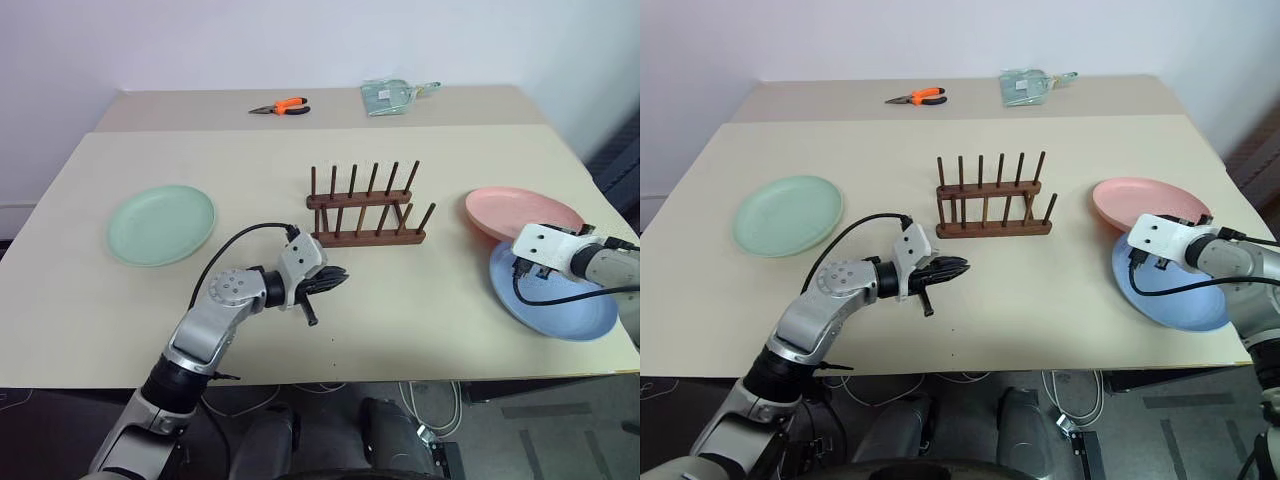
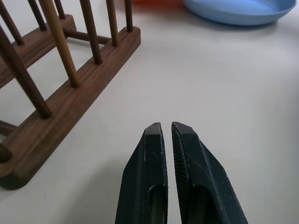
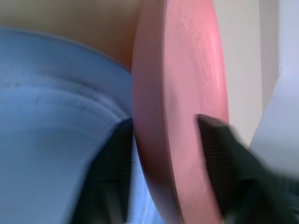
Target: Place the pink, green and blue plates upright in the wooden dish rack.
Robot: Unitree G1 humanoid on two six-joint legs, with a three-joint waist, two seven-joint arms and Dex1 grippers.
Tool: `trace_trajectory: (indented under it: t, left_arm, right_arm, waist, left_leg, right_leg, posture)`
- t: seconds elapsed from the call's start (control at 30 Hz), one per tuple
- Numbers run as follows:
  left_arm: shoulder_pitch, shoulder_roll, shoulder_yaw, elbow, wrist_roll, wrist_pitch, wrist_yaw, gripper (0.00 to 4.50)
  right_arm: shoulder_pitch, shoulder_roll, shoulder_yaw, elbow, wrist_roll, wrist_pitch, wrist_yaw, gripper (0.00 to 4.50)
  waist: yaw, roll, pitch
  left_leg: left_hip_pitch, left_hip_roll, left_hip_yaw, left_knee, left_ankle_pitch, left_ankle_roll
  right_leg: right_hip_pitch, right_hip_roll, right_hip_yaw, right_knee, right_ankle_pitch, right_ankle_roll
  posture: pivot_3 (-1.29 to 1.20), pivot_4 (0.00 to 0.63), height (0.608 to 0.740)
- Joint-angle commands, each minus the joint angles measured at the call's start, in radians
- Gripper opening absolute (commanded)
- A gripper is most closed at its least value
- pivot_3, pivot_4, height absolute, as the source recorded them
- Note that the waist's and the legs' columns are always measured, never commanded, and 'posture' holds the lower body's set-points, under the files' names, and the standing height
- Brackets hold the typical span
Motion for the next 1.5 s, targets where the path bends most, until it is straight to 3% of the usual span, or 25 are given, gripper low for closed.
trace_trajectory:
  t: [0.03, 0.17, 0.3, 0.37, 0.5, 1.0, 1.13, 1.23, 1.33, 1.43, 1.5]
  left_arm:
    - [0.009, 0.006, 0.032, -0.058, -0.036, 0.012, 0.001, 0.28]
    - [0.013, 0.023, 0.048, -0.04, -0.033, 0.005, 0.01, 0.28]
    - [0.007, 0.029, 0.054, -0.024, -0.035, -0.002, 0.005, 0.28]
    - [0.002, 0.029, 0.056, -0.017, -0.034, -0.005, 0.004, 0.28]
    - [0.001, 0.027, 0.059, -0.02, -0.037, -0.001, 0.007, 0.28]
    - [0.022, 0.027, 0.064, -0.044, -0.046, 0.004, 0.025, 0.28]
    - [0.026, 0.032, 0.068, -0.045, -0.055, 0.01, 0.03, 0.28]
    - [0.016, 0.014, 0.116, -0.022, -0.064, 0.013, 0.074, 1.14]
    - [-0.025, -0.026, 0.219, 0.039, -0.033, -0.021, 0.215, 2.51]
    - [-0.116, -0.048, 0.399, 0.178, 0.041, -0.031, 0.506, 3.99]
    - [-0.165, -0.029, 0.517, 0.26, 0.093, 0.012, 0.7, 4.07]
  right_arm:
    - [-0.003, -0.014, -0.088, -0.126, 0.038, 0.006, -0.01, 0.05]
    - [-0.071, 0.099, -0.245, -0.369, 0.317, 0.225, 0.029, 0.05]
    - [-0.235, 0.34, -0.436, -0.638, 0.947, 0.701, -0.075, 0.05]
    - [-0.282, 0.422, -0.486, -0.7, 1.166, 0.842, -0.172, 0.05]
    - [-0.309, 0.485, -0.508, -0.719, 1.358, 0.993, -0.355, 0.05]
    - [-0.295, 0.503, -0.454, -0.602, 1.393, 1.055, -0.521, 0.05]
    - [-0.317, 0.511, -0.444, -0.589, 1.35, 1.024, -0.55, 1.62]
    - [-0.369, 0.469, -0.416, -0.608, 1.191, 0.866, -0.52, 2.99]
    - [-0.411, 0.401, -0.383, -0.598, 1.065, 0.746, -0.444, 2.99]
    - [-0.433, 0.348, -0.342, -0.638, 1.04, 0.675, -0.296, 3.68]
    - [-0.416, 0.305, -0.262, -0.71, 1.01, 0.646, -0.181, 4.44]
  waist:
    - [0.001, 0.001, 0.0]
    - [-0.004, 0.001, 0.001]
    - [-0.015, 0.001, 0.001]
    - [-0.011, 0.001, 0.001]
    - [0.013, 0.0, 0.001]
    - [0.005, 0.001, 0.001]
    - [0.005, 0.001, 0.001]
    - [0.004, 0.002, 0.001]
    - [0.005, 0.003, 0.002]
    - [0.006, 0.001, 0.002]
    - [-0.007, 0.001, 0.002]
  left_leg:
    - [0.0, 0.0, 0.0, 0.0, 0.0, 0.0]
    - [0.0, 0.0, 0.0, 0.0, 0.0, 0.0]
    - [0.0, 0.001, -0.003, 0.0, 0.0, 0.0]
    - [0.0, 0.001, -0.006, 0.0, 0.0, 0.0]
    - [-0.002, 0.0, -0.007, 0.0, 0.0, 0.0]
    - [-0.002, 0.0, -0.003, -0.001, 0.0, 0.0]
    - [-0.002, 0.0, -0.003, -0.001, 0.0, 0.0]
    - [-0.002, 0.0, -0.003, -0.001, 0.0, 0.0]
    - [-0.002, 0.0, -0.003, -0.001, 0.0, 0.0]
    - [-0.001, 0.0, -0.004, -0.001, 0.0, 0.0]
    - [-0.001, 0.001, -0.004, -0.001, 0.0, 0.0]
  right_leg:
    - [0.0, 0.0, 0.0, 0.0, 0.0, 0.0]
    - [0.0, 0.0, 0.0, 0.0, 0.0, 0.001]
    - [0.0, 0.001, 0.0, 0.001, 0.001, 0.001]
    - [0.0, 0.001, -0.001, 0.001, 0.002, 0.002]
    - [0.0, 0.0, -0.003, -0.001, 0.0, -0.001]
    - [-0.001, 0.001, -0.002, 0.0, 0.0, 0.0]
    - [-0.001, 0.001, -0.002, 0.0, 0.0, 0.0]
    - [-0.002, 0.001, -0.002, 0.0, 0.0, 0.0]
    - [-0.002, 0.001, -0.002, 0.0, 0.002, 0.003]
    - [-0.002, 0.002, -0.003, 0.0, 0.001, 0.006]
    - [-0.002, 0.002, -0.003, 0.0, 0.0, 0.007]
  posture:
    - [0.0, 0.15, 0.74]
    - [0.0, 0.15, 0.74]
    - [0.0, 0.15, 0.74]
    - [0.0, 0.15, 0.74]
    - [0.0, 0.15, 0.74]
    - [0.0, 0.15, 0.74]
    - [0.0, 0.15, 0.74]
    - [0.0, 0.15, 0.74]
    - [0.0, 0.15, 0.74]
    - [0.0, 0.15, 0.74]
    - [0.0, 0.15, 0.74]
